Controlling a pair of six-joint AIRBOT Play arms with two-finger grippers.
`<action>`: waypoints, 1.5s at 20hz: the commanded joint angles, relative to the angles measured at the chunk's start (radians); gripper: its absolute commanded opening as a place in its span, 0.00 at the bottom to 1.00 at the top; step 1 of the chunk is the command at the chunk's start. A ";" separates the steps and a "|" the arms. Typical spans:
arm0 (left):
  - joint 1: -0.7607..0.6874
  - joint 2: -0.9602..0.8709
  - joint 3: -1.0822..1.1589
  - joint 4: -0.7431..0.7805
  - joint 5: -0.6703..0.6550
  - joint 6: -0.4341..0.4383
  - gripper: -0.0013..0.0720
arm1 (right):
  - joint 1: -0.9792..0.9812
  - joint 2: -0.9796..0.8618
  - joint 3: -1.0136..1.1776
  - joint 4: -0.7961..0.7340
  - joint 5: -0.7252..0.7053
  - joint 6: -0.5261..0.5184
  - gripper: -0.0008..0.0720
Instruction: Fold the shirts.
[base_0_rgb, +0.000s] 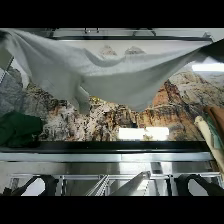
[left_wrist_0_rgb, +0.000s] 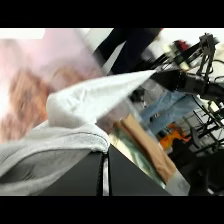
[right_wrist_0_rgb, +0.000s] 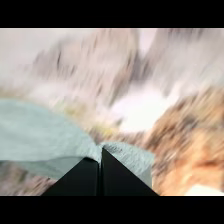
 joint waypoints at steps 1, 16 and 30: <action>0.100 0.083 0.121 -0.165 -0.020 0.029 0.05 | -0.060 0.258 0.027 -0.126 -0.098 -0.040 0.03; -0.159 -0.218 0.127 0.397 -0.062 -0.079 0.05 | -0.080 -0.122 -0.067 0.047 -0.052 -0.117 0.03; -0.121 -1.011 0.470 0.361 -0.056 -0.200 0.33 | -0.116 -0.570 -0.016 -0.046 0.156 0.022 0.61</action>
